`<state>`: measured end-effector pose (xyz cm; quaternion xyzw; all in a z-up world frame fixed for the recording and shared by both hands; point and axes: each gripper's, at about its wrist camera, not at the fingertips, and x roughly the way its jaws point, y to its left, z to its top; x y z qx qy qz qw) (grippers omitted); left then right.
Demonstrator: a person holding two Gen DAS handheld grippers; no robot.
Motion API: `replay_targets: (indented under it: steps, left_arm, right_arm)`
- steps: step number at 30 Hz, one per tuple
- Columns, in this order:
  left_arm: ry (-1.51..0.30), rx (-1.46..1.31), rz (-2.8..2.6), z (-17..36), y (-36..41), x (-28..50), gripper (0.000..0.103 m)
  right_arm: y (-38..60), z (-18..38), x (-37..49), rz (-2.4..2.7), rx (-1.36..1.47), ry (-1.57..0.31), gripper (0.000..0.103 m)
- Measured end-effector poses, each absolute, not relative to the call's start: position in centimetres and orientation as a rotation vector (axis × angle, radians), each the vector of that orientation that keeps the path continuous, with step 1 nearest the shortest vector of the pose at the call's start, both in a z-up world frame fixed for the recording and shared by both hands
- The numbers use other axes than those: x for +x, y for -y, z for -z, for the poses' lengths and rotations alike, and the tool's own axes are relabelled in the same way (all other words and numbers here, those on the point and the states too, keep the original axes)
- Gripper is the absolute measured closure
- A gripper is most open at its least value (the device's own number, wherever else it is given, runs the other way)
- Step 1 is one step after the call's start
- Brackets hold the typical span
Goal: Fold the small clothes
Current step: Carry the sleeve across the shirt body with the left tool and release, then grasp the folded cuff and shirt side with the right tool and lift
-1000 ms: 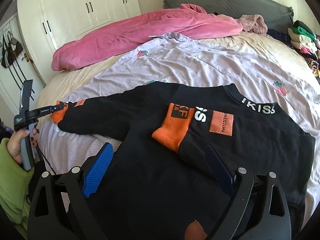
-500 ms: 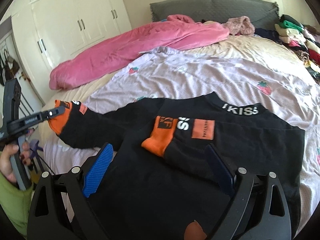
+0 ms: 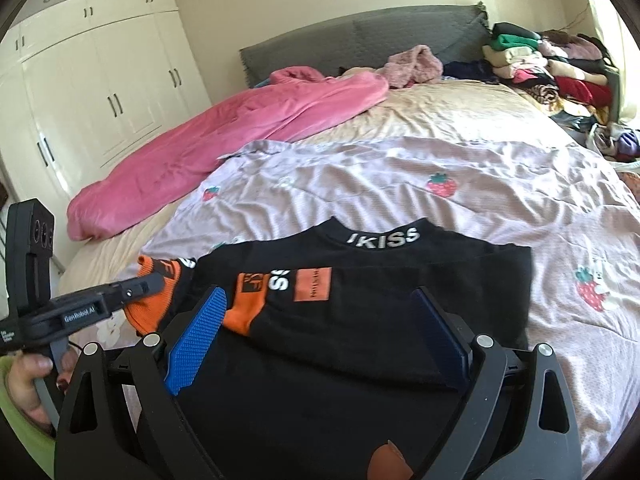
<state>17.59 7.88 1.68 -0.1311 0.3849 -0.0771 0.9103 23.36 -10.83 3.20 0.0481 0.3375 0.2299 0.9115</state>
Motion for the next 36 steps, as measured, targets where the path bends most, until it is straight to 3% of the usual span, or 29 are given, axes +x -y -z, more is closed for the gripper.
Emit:
replay_targets:
  steps: [13,15,22,26,27,32,36]
  left_arm:
    - [-0.891,-0.276,0.221,1.5,-4.6,20.5,0.099]
    - [-0.892,-0.313,0.254,1.6,-4.8,20.5,0.087]
    - [-0.840,-0.323,0.180,0.5,-6.9,20.0,0.074]
    - [-0.820,-0.288,0.106,0.3,-8.7,19.6,0.057]
    - [-0.819,-0.248,0.080,0.4,-9.0,19.4,0.051]
    - [-0.806,-0.164,-0.012,0.8,-10.8,18.7,0.037]
    - [-0.805,-0.131,-0.050,1.1,-11.9,18.1,0.031]
  right_arm:
    - [12.3,-2.6,23.9,-0.454,0.110,-0.712,0.010]
    - [12.2,-2.4,23.9,-0.465,0.117,-0.720,0.010]
    - [10.3,-1.1,24.1,-0.550,0.122,-0.781,0.010]
    - [8.0,0.9,24.3,-0.605,0.115,-0.850,0.010]
    - [7.1,1.6,24.2,-0.619,0.091,-0.877,0.011]
    - [4.5,3.8,23.7,-0.651,0.012,-0.937,0.020]
    - [3.3,5.3,23.6,-0.668,0.001,-0.982,0.025]
